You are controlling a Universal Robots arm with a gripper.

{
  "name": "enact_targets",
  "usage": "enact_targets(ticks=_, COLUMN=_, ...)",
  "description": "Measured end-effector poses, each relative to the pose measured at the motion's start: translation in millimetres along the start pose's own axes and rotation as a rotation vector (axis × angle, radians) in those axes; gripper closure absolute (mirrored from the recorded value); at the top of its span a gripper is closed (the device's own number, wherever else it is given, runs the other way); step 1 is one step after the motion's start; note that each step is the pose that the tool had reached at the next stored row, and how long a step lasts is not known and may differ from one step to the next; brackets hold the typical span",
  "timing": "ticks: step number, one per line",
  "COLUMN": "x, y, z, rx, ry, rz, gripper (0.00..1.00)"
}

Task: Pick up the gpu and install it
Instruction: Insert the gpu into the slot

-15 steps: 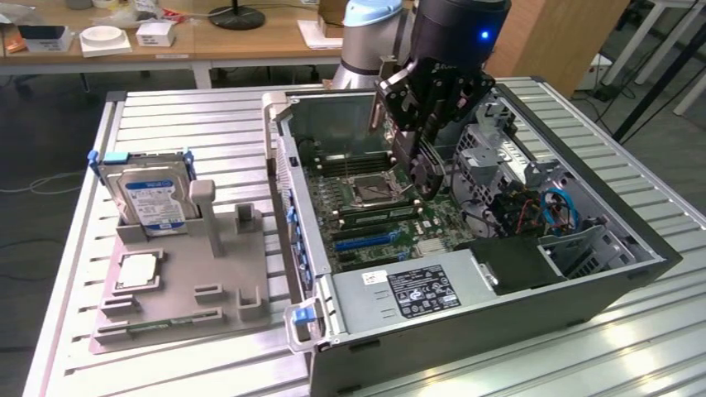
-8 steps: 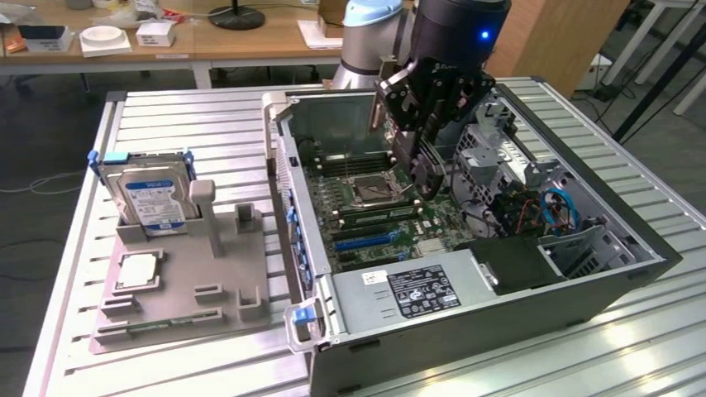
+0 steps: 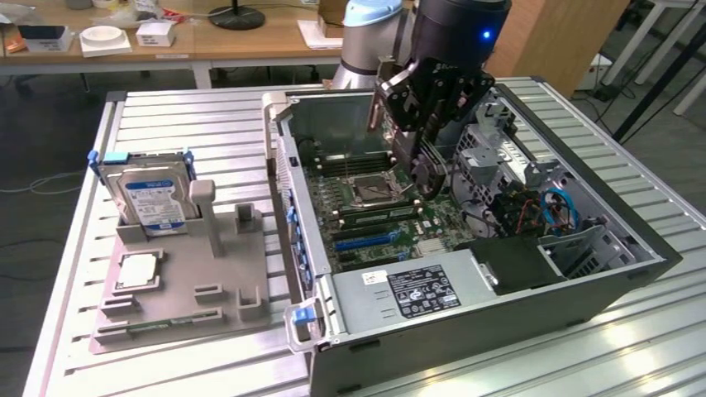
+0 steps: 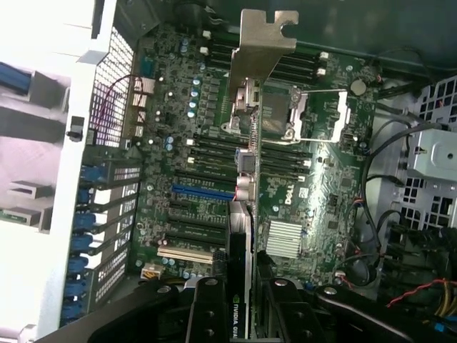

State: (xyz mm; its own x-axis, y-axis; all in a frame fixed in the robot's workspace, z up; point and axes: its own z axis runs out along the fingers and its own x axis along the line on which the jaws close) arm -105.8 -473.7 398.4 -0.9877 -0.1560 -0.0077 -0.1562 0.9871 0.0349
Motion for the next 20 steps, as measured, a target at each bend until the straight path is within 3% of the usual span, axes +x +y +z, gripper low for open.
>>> enact_targets(ticks=20, x=-3.1, y=-0.6, z=2.4, rx=-0.0022, ry=0.0099, rz=-0.284, gripper=0.74)
